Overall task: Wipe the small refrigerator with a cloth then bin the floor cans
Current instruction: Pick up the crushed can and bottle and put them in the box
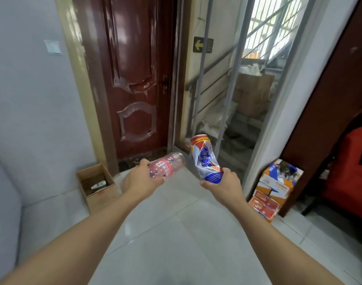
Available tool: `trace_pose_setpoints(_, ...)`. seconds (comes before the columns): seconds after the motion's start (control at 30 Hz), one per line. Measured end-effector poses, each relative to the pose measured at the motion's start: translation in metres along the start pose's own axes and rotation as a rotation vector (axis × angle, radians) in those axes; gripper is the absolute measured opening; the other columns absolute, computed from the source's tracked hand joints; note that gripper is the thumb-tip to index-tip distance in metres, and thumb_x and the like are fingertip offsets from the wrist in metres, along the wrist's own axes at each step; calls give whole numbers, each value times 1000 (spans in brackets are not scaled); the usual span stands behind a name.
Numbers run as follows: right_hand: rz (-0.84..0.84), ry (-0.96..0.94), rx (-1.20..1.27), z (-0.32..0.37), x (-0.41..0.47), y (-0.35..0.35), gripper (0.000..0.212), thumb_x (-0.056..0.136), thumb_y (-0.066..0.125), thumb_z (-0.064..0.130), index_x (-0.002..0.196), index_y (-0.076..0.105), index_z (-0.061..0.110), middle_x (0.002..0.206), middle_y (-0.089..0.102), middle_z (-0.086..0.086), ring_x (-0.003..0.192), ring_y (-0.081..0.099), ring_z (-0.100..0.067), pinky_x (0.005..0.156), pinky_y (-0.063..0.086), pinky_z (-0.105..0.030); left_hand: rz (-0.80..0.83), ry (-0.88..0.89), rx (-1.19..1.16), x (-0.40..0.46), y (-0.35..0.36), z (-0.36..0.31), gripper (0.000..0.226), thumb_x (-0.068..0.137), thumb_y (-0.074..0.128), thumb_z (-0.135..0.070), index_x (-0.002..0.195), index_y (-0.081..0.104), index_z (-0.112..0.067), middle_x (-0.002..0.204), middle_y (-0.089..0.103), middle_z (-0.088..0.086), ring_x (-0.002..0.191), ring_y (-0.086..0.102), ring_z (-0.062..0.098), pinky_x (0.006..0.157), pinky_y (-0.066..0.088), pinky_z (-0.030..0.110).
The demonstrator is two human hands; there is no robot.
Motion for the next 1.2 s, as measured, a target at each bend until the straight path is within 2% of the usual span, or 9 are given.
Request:
trace_pose_setpoints(0.1, 1, -10, 4, 10, 63, 6, 65, 65, 80, 43, 116, 52, 14, 112, 55, -4, 91, 60, -18, 82, 56, -40, 6, -22, -8, 58, 16, -15, 62, 67, 67, -58, 115, 46, -26, 107, 64, 3, 98, 61, 27, 77, 49, 33)
trace_pose_setpoints(0.37, 59, -50, 2, 40, 204, 38, 66, 67, 79, 42, 118, 52, 10, 114, 54, -7, 96, 59, -21, 87, 53, -41, -35, -85, 36, 181, 35, -36, 60, 66, 67, -56, 113, 45, -27, 105, 64, 2, 96, 61, 28, 76, 48, 33)
trace_pose_setpoints(0.53, 132, -105, 16, 58, 301, 76, 71, 69, 80, 42, 125, 49, 12, 120, 51, -7, 100, 58, -20, 84, 52, -32, -81, -152, 44, 254, 52, -37, 60, 67, 68, -56, 113, 45, -25, 107, 64, 3, 96, 60, 27, 76, 49, 33)
trace_pose_setpoints(0.7, 238, -184, 43, 81, 409, 117, 75, 69, 81, 42, 128, 46, 13, 123, 51, -6, 105, 57, -19, 89, 52, -33, -144, -284, 27, 332, 69, -43, 63, 68, 71, -51, 118, 48, -23, 111, 64, 4, 98, 61, 27, 83, 52, 39)
trace_pose_setpoints(0.83, 332, -262, -3, 103, 480, 143, 74, 70, 79, 43, 128, 46, 12, 123, 50, -7, 106, 56, -21, 83, 47, -27, -199, -408, 50, 374, 76, -44, 62, 70, 71, -51, 119, 47, -22, 109, 64, 3, 94, 61, 24, 76, 52, 34)
trace_pose_setpoints(0.97, 457, -314, 6, 125, 530, 182, 73, 70, 81, 40, 127, 49, 8, 122, 53, -10, 104, 59, -25, 88, 52, -35, -225, -515, 55, 405, 82, -33, 59, 69, 71, -53, 115, 48, -22, 107, 65, 3, 95, 62, 25, 70, 46, 29)
trace_pose_setpoints(1.1, 544, -374, 3, 153, 568, 231, 76, 70, 80, 41, 130, 45, 10, 125, 51, -9, 107, 57, -24, 86, 48, -31, -256, -619, 30, 437, 85, -8, 62, 68, 73, -52, 116, 48, -22, 109, 64, 3, 96, 62, 25, 75, 50, 32)
trace_pose_setpoints(1.2, 586, -428, -22, 180, 597, 268, 82, 69, 80, 43, 133, 43, 8, 128, 47, -10, 112, 53, -26, 89, 45, -32, -292, -666, 42, 468, 83, 14, 57, 70, 72, -50, 112, 47, -21, 108, 64, 4, 92, 62, 24, 73, 50, 31)
Point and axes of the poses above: each hand's wrist, its own x-axis towards the middle knuckle, its own y-axis out of the palm, z = x × y, the point moved 6 cm from there along x, towards the middle knuckle
